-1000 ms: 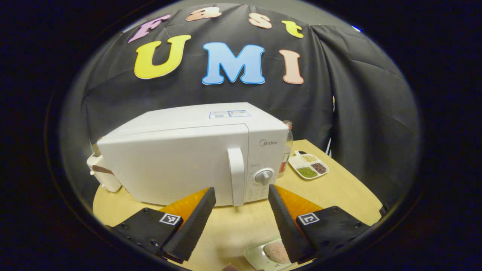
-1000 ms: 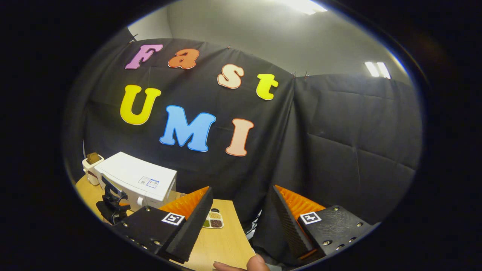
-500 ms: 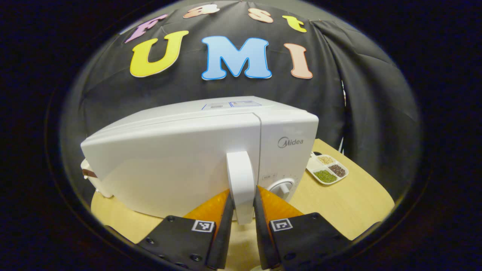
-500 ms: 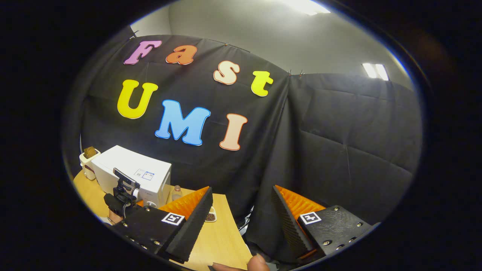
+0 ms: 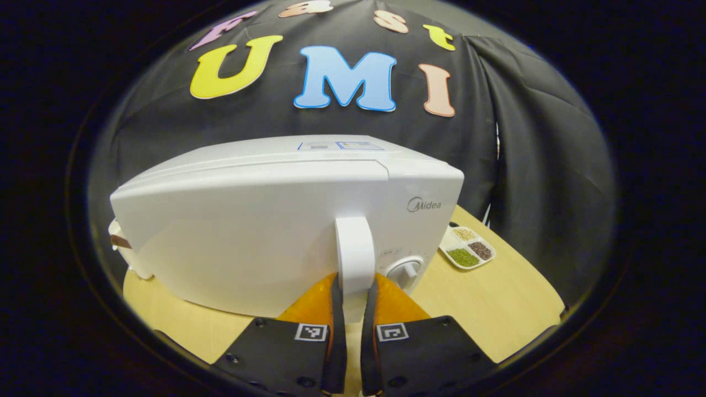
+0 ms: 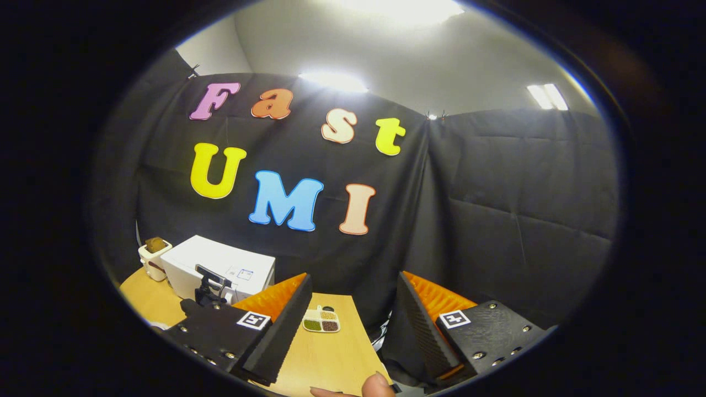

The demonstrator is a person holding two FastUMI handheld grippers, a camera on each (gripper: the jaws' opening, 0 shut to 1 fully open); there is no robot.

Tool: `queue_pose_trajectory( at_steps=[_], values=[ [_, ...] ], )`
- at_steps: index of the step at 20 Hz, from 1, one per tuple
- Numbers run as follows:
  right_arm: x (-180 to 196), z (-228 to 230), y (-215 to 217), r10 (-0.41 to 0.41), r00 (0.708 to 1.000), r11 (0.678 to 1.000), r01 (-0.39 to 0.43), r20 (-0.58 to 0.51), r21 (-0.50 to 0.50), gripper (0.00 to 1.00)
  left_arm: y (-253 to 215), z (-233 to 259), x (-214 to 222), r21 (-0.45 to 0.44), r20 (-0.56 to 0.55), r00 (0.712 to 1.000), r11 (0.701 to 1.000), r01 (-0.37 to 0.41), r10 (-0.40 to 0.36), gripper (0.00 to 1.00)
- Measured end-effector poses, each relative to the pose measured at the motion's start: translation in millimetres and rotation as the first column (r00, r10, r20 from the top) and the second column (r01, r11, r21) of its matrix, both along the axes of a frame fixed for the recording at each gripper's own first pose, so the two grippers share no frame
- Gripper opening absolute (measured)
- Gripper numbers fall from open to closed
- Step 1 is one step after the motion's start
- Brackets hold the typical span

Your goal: Open the microwave oven with the left hand, put the food in, and close the microwave oven.

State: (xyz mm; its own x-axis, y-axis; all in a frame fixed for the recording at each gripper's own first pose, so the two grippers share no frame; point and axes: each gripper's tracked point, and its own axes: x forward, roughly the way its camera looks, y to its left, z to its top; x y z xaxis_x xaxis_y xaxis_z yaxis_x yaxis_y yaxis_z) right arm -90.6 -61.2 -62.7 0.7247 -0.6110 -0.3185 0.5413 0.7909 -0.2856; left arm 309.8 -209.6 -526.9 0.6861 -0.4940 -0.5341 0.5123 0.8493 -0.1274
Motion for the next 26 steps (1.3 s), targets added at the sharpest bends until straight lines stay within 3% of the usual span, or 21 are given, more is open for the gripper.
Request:
queue_pose_trajectory(
  at_steps=[2, 4, 7, 8, 10, 12, 14, 15, 18, 22, 26],
  values=[
    [-16, -3, 0, -0.007, 1.0, 1.0, 0.007, -0.004, -0.016, 0.95, 20, 5, -30, -0.028, 0.064, 0.998, 1.0, 0.011, -0.009, 0.19],
    [-24, -19, 2, -0.009, 1.0, 1.0, 0.01, -0.025, 0.029, 0.95, 46, 11, -60, -0.031, 0.129, 0.992, 0.999, 0.012, -0.008, 0.19],
    [-24, -23, 21, 0.018, 1.0, 0.993, -0.018, 0.0, 0.113, 0.95, 87, 11, -95, -0.011, 0.104, 0.995, 1.0, -0.004, 0.006, 0.16],
    [-22, -19, 31, 0.037, 0.999, 0.991, -0.04, 0.026, 0.125, 0.95, 99, 13, -105, -0.014, 0.101, 0.995, 1.0, -0.012, 0.014, 0.2],
    [-21, -16, 47, 0.082, 0.996, 0.989, -0.086, 0.038, 0.12, 0.95, 124, 14, -123, 0.0, 0.12, 0.992, 1.0, -0.023, 0.022, 0.19],
    [-28, -10, 61, 0.122, 0.991, 0.985, -0.127, 0.053, 0.117, 0.95, 156, 16, -139, 0.031, 0.123, 0.991, 0.998, -0.057, 0.053, 0.24],
    [-39, 1, 74, 0.154, 0.985, 0.98, -0.163, 0.082, 0.116, 0.95, 182, 15, -151, 0.045, 0.117, 0.989, 0.994, -0.096, 0.09, 0.22],
    [-49, 4, 80, 0.166, 0.982, 0.978, -0.176, 0.092, 0.114, 0.95, 196, 15, -155, 0.064, 0.12, 0.987, 0.991, -0.116, 0.108, 0.27],
    [-88, 12, 104, 0.181, 0.977, 0.97, -0.196, 0.111, 0.143, 0.95, 250, 13, -170, 0.149, 0.115, 0.979, 0.971, -0.185, 0.169, 0.23],
    [-133, 8, 123, 0.178, 0.979, 0.974, -0.189, 0.096, 0.126, 0.95, 308, 13, -177, 0.194, 0.099, 0.971, 0.952, -0.236, 0.22, 0.24],
    [-149, 12, 140, 0.162, 0.984, 0.978, -0.17, 0.074, 0.122, 0.95, 353, 10, -176, 0.143, 0.047, 0.962, 0.951, -0.275, 0.271, 0.25]
  ],
)
